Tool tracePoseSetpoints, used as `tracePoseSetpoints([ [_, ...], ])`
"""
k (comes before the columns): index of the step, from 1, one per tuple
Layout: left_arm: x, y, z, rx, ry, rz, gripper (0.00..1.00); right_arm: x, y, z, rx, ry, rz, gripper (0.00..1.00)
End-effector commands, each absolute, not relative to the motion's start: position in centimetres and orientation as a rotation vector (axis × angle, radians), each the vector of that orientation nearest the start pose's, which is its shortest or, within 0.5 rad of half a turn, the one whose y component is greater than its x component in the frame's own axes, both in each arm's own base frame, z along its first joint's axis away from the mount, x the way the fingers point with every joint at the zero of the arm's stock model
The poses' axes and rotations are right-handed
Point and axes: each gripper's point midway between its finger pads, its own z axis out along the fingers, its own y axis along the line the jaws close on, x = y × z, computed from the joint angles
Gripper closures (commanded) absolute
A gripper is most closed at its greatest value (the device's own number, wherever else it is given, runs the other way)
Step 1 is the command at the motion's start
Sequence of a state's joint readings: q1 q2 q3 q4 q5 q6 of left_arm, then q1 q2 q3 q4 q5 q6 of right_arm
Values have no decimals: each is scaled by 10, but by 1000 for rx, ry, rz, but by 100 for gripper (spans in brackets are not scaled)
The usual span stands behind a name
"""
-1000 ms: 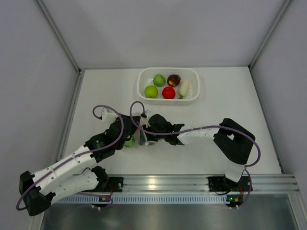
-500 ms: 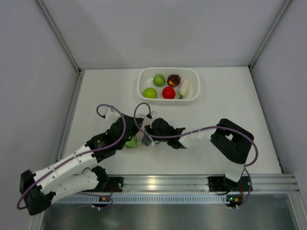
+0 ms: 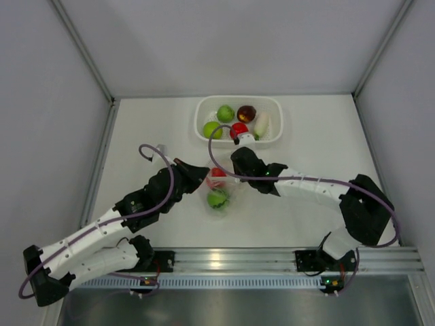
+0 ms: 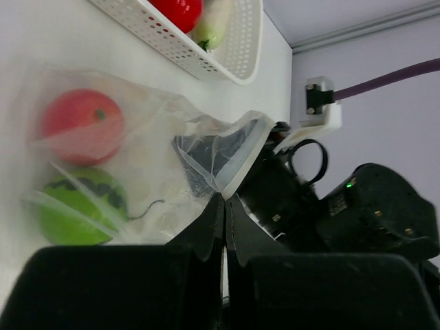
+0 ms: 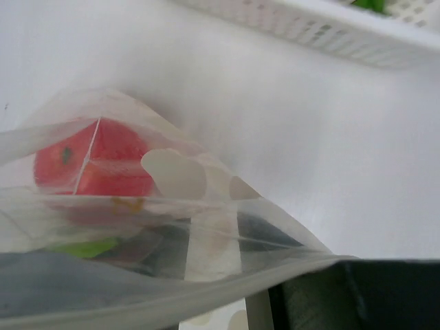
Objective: Open the zip-top bag and remove the fake food
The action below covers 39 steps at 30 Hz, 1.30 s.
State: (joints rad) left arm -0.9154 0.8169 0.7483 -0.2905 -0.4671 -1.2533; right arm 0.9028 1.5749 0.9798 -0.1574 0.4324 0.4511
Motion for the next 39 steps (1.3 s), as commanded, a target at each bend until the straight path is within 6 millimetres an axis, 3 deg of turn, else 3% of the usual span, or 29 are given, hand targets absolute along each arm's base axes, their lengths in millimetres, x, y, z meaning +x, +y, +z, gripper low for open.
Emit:
tracePoseSetpoints([
  [1,227,-212,298,-631,1769,-1070,100,321,189,149,-249,2148,-230,65],
  [4,226,-207,282,-625,1783,-1037,100,323,177,182,-257,2111,-288,64],
  [6,226,-205,261,-635,1813,-1000,100,316,180,184,-317,2147,-254,62],
  [10,230,-202,221,-643,1877,-893,100,294,210,154,-428,2255,-26,59],
  [11,231,-202,216,-641,1888,-876,100,288,228,149,-455,2269,102,57],
  [13,234,-206,204,-635,1921,-834,100,276,242,132,-454,2304,220,56],
  [16,237,-211,199,-622,1947,-814,100,266,260,120,-434,2326,325,55],
  [24,236,-213,199,-621,1956,-824,100,233,291,111,-470,2388,537,41],
  [28,234,-216,198,-622,1967,-841,100,222,298,119,-472,2379,627,37],
  [39,233,-219,187,-652,1984,-831,100,181,310,106,-588,2462,647,29],
])
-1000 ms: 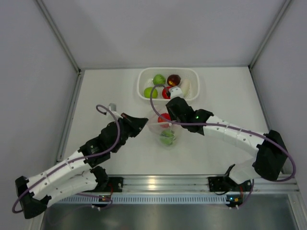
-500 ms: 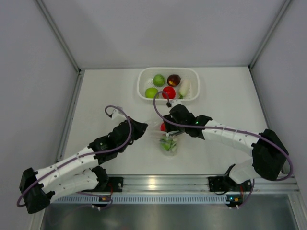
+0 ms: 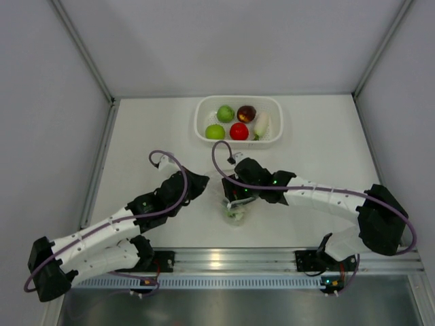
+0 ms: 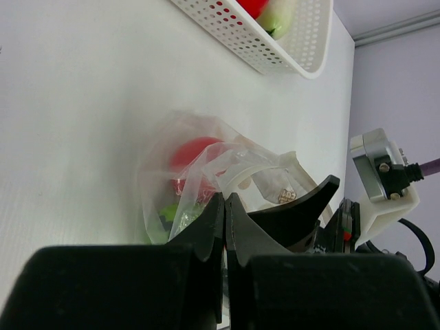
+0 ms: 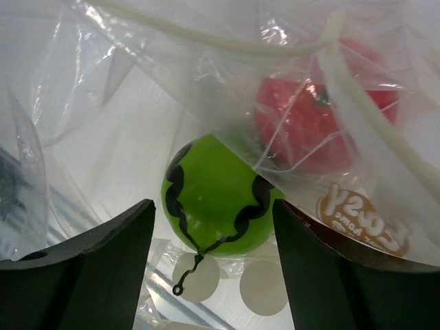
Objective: Open the zip-top bag and remove the fake food
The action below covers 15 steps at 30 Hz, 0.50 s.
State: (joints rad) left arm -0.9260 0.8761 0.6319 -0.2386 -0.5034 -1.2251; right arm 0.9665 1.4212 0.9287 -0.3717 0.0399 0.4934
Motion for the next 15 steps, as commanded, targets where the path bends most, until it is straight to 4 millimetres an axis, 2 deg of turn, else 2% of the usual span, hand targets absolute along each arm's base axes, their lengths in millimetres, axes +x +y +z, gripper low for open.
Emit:
tracePoseSetpoints([
  [1,232,-219,185,-654,1988,-824,100,177,311,102,-605,2470,636,27],
  [9,233,-219,185,-654,1984,-822,100,168,311,61,-640,2544,499,25],
  [15,232,-218,186,-648,1980,-820,100,174,312,45,-637,2550,430,25],
])
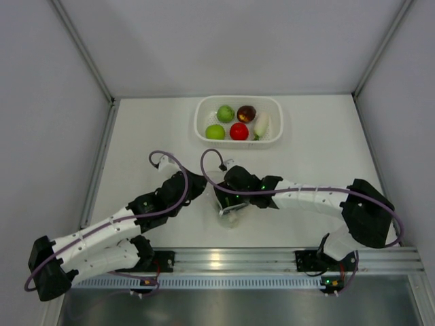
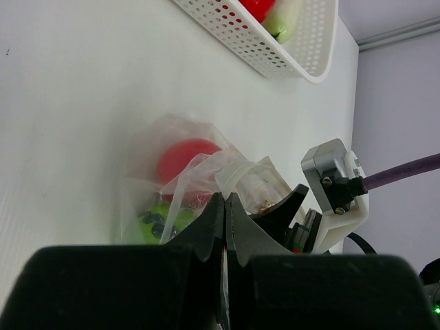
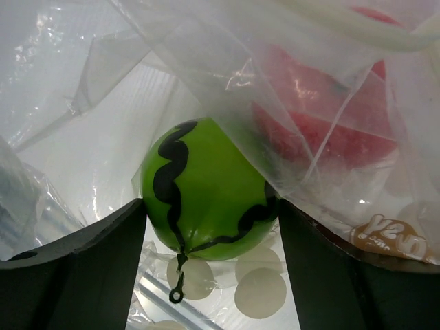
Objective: Open the zip-top bag and remove the fake food
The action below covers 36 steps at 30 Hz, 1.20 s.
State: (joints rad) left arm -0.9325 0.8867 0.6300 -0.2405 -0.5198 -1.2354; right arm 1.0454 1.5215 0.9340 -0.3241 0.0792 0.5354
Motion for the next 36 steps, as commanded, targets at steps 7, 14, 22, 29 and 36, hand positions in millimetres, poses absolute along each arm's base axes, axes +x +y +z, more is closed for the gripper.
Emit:
tracePoseSetpoints([
  [7,231,-216,183,-642,1985,-809,100,181,317,35,-654,2554,387,17],
  [14,231,-216,183,-633,1985,-811,100,189,317,23,-623,2547,338,17],
  [22,231,-212,181,-632,1980,-793,100,199,318,51,-592,2448,362,55],
  [29,232,-207,187,-624,1953,-786,100,198,316,96,-584,2357,380,56],
  [36,231,-209,188,-582,1963,-780,100,197,308,132,-554,2283,400,57],
])
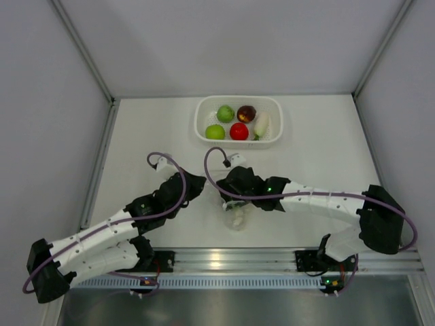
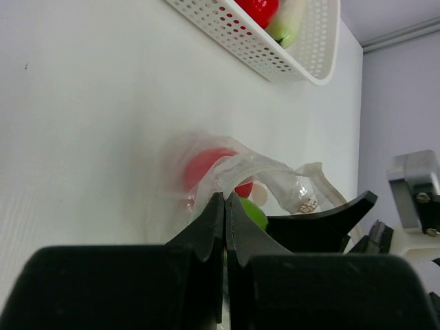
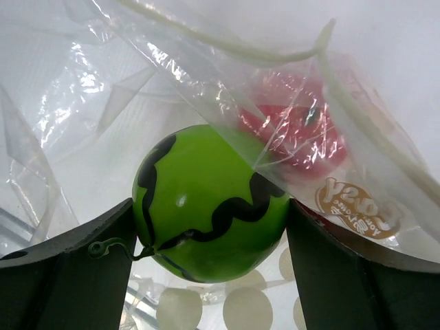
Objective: Open the zip-top bag and remove the fake food
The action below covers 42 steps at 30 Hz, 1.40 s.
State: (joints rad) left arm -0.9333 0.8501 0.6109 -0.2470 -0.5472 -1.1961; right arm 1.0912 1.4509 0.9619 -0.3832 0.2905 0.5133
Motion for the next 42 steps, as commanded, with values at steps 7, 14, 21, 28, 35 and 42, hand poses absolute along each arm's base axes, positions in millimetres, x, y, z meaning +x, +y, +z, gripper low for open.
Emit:
tracePoseSetpoints([
  [7,230,-209,192,-555,1960,-781,100,207,293,171,-483,2189,371,59],
  [14,228,-217,204,-471,1945,-832,100,205,307,209,-452,2086,542,64],
  [21,222,-241,240,-233,1868,-945,100,211,326,204,-600,2139,446,66],
  [28,223,-242,265,-65,1803,-892,100,201,337,213,-681,2109,486,68],
  [35,238,-214,240,-249,1879,-705,100,175,329,261,-702,2019,695,68],
  [42,240,-202,225,-364,1908,-656,100,168,303,316,-652,1909,745,69],
])
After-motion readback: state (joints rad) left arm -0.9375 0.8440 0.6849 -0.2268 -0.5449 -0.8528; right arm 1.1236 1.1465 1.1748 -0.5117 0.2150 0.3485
